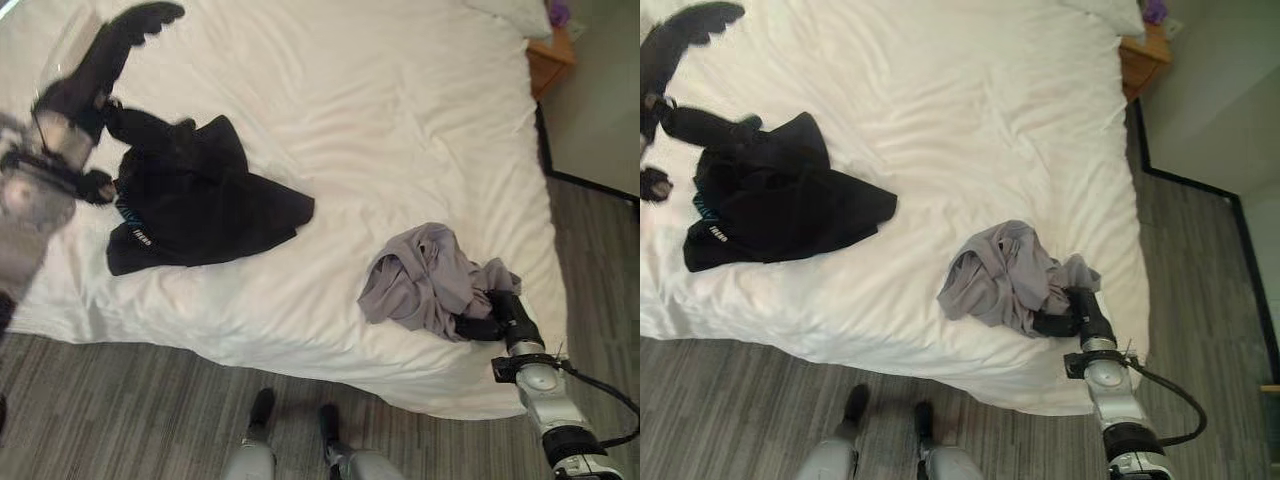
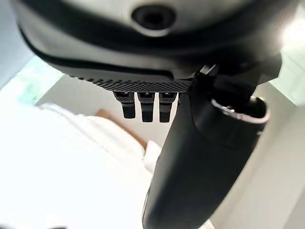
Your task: Pick up bed clothes into laundry basket.
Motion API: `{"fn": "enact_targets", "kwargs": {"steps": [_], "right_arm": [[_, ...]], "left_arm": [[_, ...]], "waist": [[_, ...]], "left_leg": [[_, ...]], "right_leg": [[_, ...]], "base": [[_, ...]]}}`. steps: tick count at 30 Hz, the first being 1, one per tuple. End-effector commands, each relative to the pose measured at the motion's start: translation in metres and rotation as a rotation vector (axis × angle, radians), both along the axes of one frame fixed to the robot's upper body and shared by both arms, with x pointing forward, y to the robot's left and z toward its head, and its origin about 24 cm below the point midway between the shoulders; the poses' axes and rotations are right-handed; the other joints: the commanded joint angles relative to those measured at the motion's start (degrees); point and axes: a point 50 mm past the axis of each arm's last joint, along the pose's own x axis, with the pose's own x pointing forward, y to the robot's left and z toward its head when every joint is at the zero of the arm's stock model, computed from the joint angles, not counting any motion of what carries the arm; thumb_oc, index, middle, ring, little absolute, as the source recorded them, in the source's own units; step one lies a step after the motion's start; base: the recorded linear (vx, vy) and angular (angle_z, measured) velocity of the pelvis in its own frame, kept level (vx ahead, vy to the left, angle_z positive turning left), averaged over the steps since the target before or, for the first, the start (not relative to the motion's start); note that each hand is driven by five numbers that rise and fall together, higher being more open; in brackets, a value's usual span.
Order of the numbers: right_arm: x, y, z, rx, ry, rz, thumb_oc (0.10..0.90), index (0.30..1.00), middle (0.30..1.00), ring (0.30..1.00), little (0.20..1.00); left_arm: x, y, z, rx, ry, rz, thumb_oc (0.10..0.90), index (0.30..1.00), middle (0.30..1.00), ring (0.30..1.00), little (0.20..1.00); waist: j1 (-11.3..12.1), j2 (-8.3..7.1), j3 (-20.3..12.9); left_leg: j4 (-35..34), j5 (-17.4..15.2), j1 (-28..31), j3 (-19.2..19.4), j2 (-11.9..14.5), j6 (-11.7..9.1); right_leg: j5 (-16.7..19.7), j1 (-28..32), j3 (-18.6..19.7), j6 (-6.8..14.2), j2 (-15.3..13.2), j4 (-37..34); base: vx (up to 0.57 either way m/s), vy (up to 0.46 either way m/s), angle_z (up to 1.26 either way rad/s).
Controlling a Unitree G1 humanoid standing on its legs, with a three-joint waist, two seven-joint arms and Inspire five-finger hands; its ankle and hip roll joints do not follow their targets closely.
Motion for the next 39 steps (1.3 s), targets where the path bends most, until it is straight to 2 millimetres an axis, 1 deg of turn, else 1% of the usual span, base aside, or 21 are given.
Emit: {"fn": "enact_targets", "kwargs": {"steps": [1, 2, 3, 4, 5, 6, 7, 8, 10, 11, 12, 15, 18, 22, 26, 30, 35, 37, 39], "right_arm": [[-0.089, -0.004, -0.078, 0.019, 0.453, 0.029, 0.4, 0.3, 0.3, 0.3, 0.3], [-0.089, -0.002, -0.079, 0.026, 0.451, 0.028, 0.4, 0.3, 0.3, 0.3, 0.3], [-0.088, 0.001, -0.08, 0.028, 0.455, 0.043, 0.4, 0.3, 0.3, 0.3, 0.3], [-0.088, 0.001, -0.08, 0.026, 0.459, 0.048, 0.4, 0.3, 0.3, 0.3, 0.3], [-0.088, 0.003, -0.082, 0.036, 0.46, 0.047, 0.4, 0.3, 0.3, 0.3, 0.3], [-0.09, 0.002, -0.083, 0.036, 0.472, 0.041, 0.4, 0.3, 0.3, 0.3, 0.3], [-0.09, 0.004, -0.085, 0.044, 0.473, 0.04, 0.4, 0.3, 0.3, 0.3, 0.3], [-0.092, 0.003, -0.086, 0.043, 0.482, 0.034, 0.4, 0.3, 0.3, 0.3, 0.3], [-0.094, 0.007, -0.089, 0.058, 0.49, 0.032, 0.4, 0.3, 0.3, 0.3, 0.3], [-0.094, 0.007, -0.09, 0.059, 0.49, 0.033, 0.4, 0.3, 0.3, 0.3, 0.3], [-0.098, 0.007, -0.094, 0.063, 0.516, 0.032, 0.4, 0.3, 0.3, 0.3, 0.3], [-0.101, 0.011, -0.097, 0.061, 0.54, 0.06, 0.4, 0.3, 0.3, 0.3, 0.3], [-0.103, 0.013, -0.097, 0.054, 0.55, 0.099, 0.4, 0.3, 0.3, 0.3, 0.3], [-0.102, 0.012, -0.095, 0.048, 0.546, 0.112, 0.4, 0.3, 0.3, 0.3, 0.3], [-0.101, 0.009, -0.092, 0.033, 0.541, 0.119, 0.4, 0.3, 0.3, 0.3, 0.3], [-0.094, 0.01, -0.089, 0.02, 0.529, 0.133, 0.4, 0.3, 0.3, 0.3, 0.3], [-0.085, 0.013, -0.084, 0.011, 0.503, 0.158, 0.4, 0.3, 0.3, 0.3, 0.3], [-0.076, 0.015, -0.078, 0.005, 0.467, 0.174, 0.4, 0.3, 0.3, 0.3, 0.3], [-0.074, 0.016, -0.076, 0.004, 0.459, 0.178, 0.4, 0.3, 0.3, 0.3, 0.3]], "left_arm": [[-0.007, 0.009, 0.055, 0.054, -0.174, 0.112, 0.8, 0.9, 0.9, 0.9, 0.9], [-0.006, 0.007, 0.057, 0.06, -0.176, 0.109, 0.8, 0.9, 0.9, 0.9, 0.9], [-0.004, 0.0, 0.068, 0.164, -0.179, 0.152, 0.8, 0.9, 0.9, 0.9, 0.9], [-0.004, 0.0, 0.073, 0.209, -0.18, 0.187, 0.8, 0.9, 0.9, 0.9, 0.9], [-0.003, -0.006, 0.079, 0.257, -0.188, 0.202, 0.8, 0.9, 0.9, 0.9, 0.9], [-0.004, -0.009, 0.084, 0.303, -0.192, 0.22, 0.8, 0.9, 0.9, 0.9, 0.9], [-0.004, -0.013, 0.087, 0.321, -0.201, 0.214, 0.8, 0.9, 0.9, 0.9, 0.9], [-0.006, -0.016, 0.092, 0.389, -0.214, 0.249, 0.8, 0.9, 0.9, 0.9, 0.9], [-0.009, -0.03, 0.1, 0.453, -0.251, 0.227, 0.8, 0.9, 0.9, 0.9, 0.9], [-0.009, -0.03, 0.101, 0.453, -0.251, 0.227, 0.8, 0.9, 0.9, 0.9, 0.9], [-0.015, -0.04, 0.106, 0.49, -0.279, 0.194, 0.8, 0.9, 0.9, 0.9, 0.9], [-0.023, -0.05, 0.11, 0.55, -0.287, 0.158, 0.8, 0.9, 0.9, 0.9, 0.9], [-0.031, -0.05, 0.11, 0.595, -0.26, 0.142, 0.8, 0.9, 0.9, 0.9, 0.9], [-0.033, -0.048, 0.106, 0.624, -0.239, 0.15, 0.8, 0.9, 0.9, 0.9, 0.9], [-0.031, -0.039, 0.089, 0.639, -0.14, 0.149, 0.8, 0.9, 0.9, 0.9, 0.9], [-0.024, -0.036, 0.076, 0.625, -0.098, 0.143, 0.8, 0.9, 0.9, 0.9, 0.9], [-0.017, -0.037, 0.068, 0.584, -0.077, 0.122, 0.8, 0.9, 0.9, 0.9, 0.9], [-0.011, -0.038, 0.064, 0.57, -0.06, 0.123, 0.8, 0.9, 0.9, 0.9, 0.9], [-0.006, -0.035, 0.058, 0.563, -0.028, 0.134, 0.8, 0.9, 0.9, 0.9, 0.9]], "waist": [[-1.3, 3.49, -0.6], [-1.1, 3.15, -0.5], [-1.2, 3.13, -0.3], [-1.4, 3.33, -0.3], [-1.2, 3.0, 0.0], [-1.1, 3.27, 0.1], [-1.0, 3.06, 0.2], [-0.8, 3.36, 0.3], [-0.4, 3.17, 0.6], [-0.4, 3.13, 0.7], [0.1, 3.38, 0.7], [0.6, 3.77, 0.8], [1.2, 3.88, 0.9], [1.7, 4.08, 1.1], [2.2, 3.75, 1.6], [2.4, 3.16, 2.3], [2.6, 2.74, 2.8], [2.6, 2.39, 3.5], [2.5, 2.34, 4.0]], "left_leg": [[2.5, -7.8, 2.3, 5.1, 0.6, 1.4], [2.5, -7.8, 2.3, 5.1, 0.6, 1.4], [2.6, -7.8, 2.1, 5.2, 0.6, 1.4], [2.6, -7.8, 2.1, 5.2, 0.5, 1.4], [2.6, -7.8, 2.0, 5.2, 0.5, 1.4], [2.6, -7.8, 1.9, 5.2, 0.5, 1.4], [2.6, -7.8, 1.9, 5.2, 0.4, 1.4], [2.6, -7.8, 1.9, 5.1, 0.4, 1.5], [2.6, -7.9, 1.9, 4.8, 0.2, 1.5], [2.6, -7.9, 1.9, 4.8, 0.2, 1.5], [2.6, -7.9, 1.8, 4.5, 0.1, 1.5], [2.8, -7.9, 1.8, 3.9, -0.1, 1.5], [3.0, -8.0, 1.7, 3.7, -0.3, 1.5], [3.1, -7.9, 1.5, 3.4, -0.4, 1.5], [3.3, -7.9, 1.1, 3.0, -0.4, 1.4], [3.7, -7.7, 0.3, 2.6, -0.3, 1.2], [4.0, -7.5, -0.4, 2.3, -0.2, 1.1], [4.3, -7.4, -1.0, 2.3, 0.0, 1.1], [4.3, -7.3, -1.3, 2.4, 0.1, 1.1]], "right_leg": [[-4.3, -4.7, 2.5, 5.5, -1.4, 6.0], [-4.3, -4.8, 2.5, 5.5, -1.4, 6.0], [-4.1, -5.0, 2.4, 5.7, -1.5, 6.1], [-4.0, -5.1, 2.4, 5.8, -1.5, 6.1], [-3.9, -5.2, 2.4, 5.9, -1.5, 6.1], [-3.8, -5.3, 2.3, 5.9, -1.6, 6.1], [-3.8, -5.3, 2.2, 5.9, -1.6, 6.1], [-3.9, -5.3, 2.1, 5.9, -1.7, 6.1], [-3.9, -5.1, 1.8, 5.9, -1.9, 6.1], [-3.9, -5.1, 1.8, 5.9, -1.9, 6.0], [-3.9, -5.0, 1.4, 5.9, -2.0, 5.9], [-4.0, -4.8, 0.9, 5.8, -2.2, 5.8], [-4.0, -4.5, 0.5, 5.8, -2.3, 5.5], [-4.1, -4.5, 0.1, 5.7, -2.3, 5.5], [-4.3, -4.4, -0.5, 5.5, -2.2, 5.4], [-4.2, -4.6, -1.0, 5.3, -2.1, 5.4], [-3.9, -5.0, -1.4, 5.2, -1.9, 5.1], [-3.6, -5.5, -1.3, 5.1, -1.8, 5.1], [-3.3, -5.8, -1.4, 5.1, -1.8, 5.1]], "base": [[0.0, 0.021, -0.06], [0.0, 0.014, -0.11], [0.0, 0.01, -0.13], [0.0, 0.01, -0.09], [0.0, 0.0, 0.0], [0.0, 0.0, 0.0], [0.0, 0.0, 0.0], [0.02, -0.009, 0.03], [0.01, -0.006, 0.05], [0.02, -0.014, 0.04], [0.0, 0.0, 0.0], [0.02, -0.022, 0.05], [0.0, -0.008, 0.04], [0.0, -0.006, 0.03], [-0.01, -0.02, 0.15], [-0.03, -0.035, 0.08], [-0.02, -0.022, 0.04], [0.0, 0.0, 0.0], [0.0, 0.0, 0.0]]}}
